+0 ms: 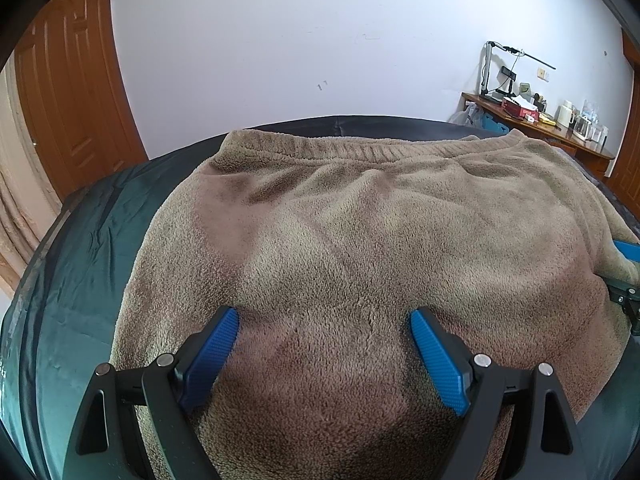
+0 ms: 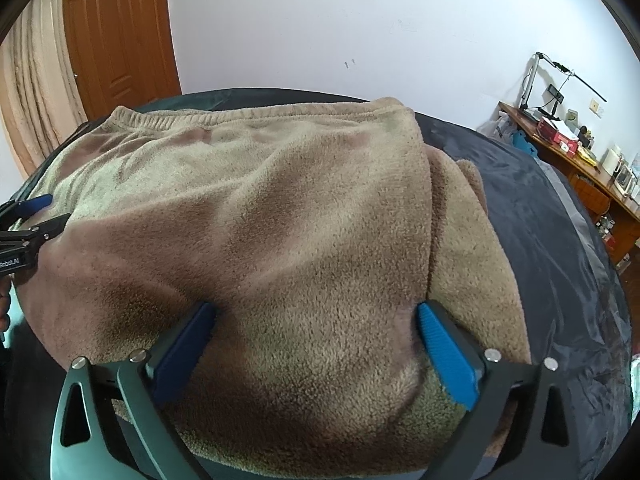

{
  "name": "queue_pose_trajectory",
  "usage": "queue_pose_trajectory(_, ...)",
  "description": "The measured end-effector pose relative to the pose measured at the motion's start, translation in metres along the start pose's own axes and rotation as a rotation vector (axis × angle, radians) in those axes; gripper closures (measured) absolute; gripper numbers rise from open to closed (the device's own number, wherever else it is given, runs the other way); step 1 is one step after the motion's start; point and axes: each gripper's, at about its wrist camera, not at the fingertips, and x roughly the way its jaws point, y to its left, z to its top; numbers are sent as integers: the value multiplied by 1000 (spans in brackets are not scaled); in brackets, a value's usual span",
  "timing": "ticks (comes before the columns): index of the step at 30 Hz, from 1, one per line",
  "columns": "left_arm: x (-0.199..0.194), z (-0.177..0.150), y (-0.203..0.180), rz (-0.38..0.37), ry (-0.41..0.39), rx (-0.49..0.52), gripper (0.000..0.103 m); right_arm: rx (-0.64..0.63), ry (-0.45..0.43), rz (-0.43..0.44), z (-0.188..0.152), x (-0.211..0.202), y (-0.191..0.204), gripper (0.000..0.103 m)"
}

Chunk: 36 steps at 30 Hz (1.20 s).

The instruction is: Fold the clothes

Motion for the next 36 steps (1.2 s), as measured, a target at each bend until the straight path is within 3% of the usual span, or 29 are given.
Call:
queue_pose_trajectory(9,-6,-2,3,30,-24,-3,13,2,-9,-31,-2,-4,2,1)
queue_pose_trajectory(14,-8,-1,11,73,-19,-19,13,40,-37,-95,3,-20,13,1)
queue_pose_trajectory(19,-4,-1,22,64,-4,-60,13,54,-111,-24,23,-33,30,1)
queue_pose_trajectory(22,-2,-2,29,58,6,-85,13,2,-12,47,28,-8,48,1)
queue_pose_trajectory(24,0,-2,34,54,12,-101,13,-47,51,35,23,10,58,0)
queue_pose_trajectory(32,2,-3,38,58,19,-127,12,-43,38,32,21,3,54,0)
queue_pose_trajectory(36,1,-3,37,65,17,-129,12,16,-11,41,12,-27,39,0)
